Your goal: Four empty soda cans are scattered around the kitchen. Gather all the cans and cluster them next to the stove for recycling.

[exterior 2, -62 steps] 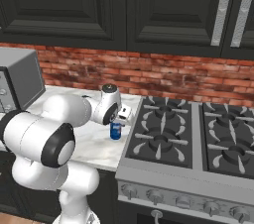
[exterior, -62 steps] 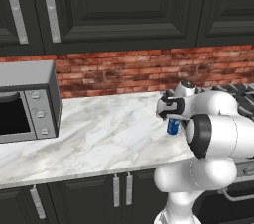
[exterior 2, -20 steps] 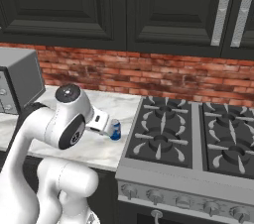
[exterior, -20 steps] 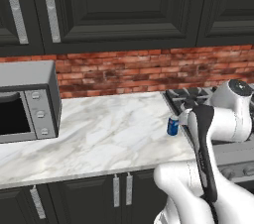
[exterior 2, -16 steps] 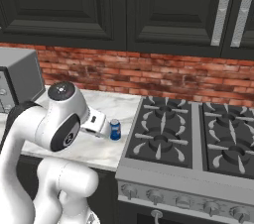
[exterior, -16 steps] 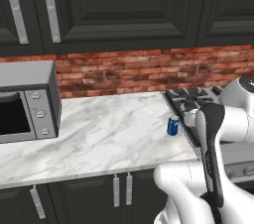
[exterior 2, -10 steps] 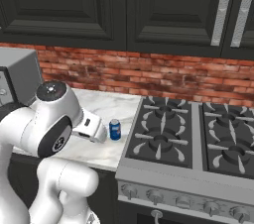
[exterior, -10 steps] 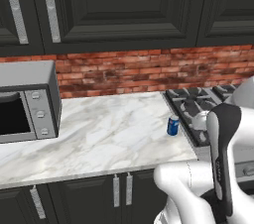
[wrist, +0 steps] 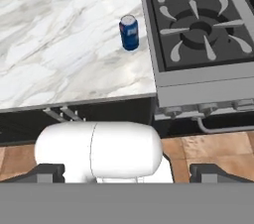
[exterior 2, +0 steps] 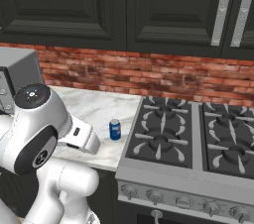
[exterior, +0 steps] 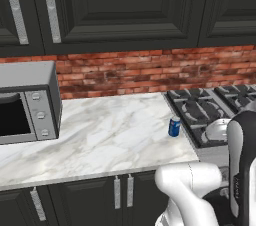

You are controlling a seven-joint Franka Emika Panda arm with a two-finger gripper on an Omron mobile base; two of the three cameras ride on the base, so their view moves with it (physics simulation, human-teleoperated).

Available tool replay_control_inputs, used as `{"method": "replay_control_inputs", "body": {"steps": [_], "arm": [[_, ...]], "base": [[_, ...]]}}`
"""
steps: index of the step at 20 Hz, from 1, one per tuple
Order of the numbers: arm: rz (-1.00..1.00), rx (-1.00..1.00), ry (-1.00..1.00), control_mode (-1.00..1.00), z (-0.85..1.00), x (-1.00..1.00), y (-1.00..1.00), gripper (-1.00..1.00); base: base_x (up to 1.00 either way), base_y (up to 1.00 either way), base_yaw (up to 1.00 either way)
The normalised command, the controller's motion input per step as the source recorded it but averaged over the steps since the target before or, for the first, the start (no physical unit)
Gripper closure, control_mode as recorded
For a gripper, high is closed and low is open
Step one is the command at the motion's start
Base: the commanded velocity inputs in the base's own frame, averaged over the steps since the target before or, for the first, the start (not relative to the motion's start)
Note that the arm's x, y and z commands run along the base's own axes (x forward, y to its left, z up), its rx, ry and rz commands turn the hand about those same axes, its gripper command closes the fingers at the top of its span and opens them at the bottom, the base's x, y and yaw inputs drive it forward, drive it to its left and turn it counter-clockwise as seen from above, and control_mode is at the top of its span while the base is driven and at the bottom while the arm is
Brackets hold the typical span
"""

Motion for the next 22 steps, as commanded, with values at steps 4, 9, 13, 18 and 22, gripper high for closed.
{"method": "replay_control_inputs", "body": {"steps": [4,9,13,18,22], "arm": [[0.00,0.00,0.00,1.00,0.05,-0.25,0.01,-1.00],[0.00,0.00,0.00,1.00,0.00,0.00,0.00,-1.00],[0.00,0.00,0.00,1.00,0.00,0.00,0.00,-1.00],[0.00,0.00,0.00,1.00,0.00,0.00,0.00,-1.00],[0.00,0.00,0.00,1.00,0.00,0.00,0.00,-1.00]], "base": [[-0.27,0.00,0.00],[-0.52,-0.07,0.00],[-0.55,-0.53,0.02],[-0.44,-0.77,0.03],[-0.30,-0.94,0.05]]}}
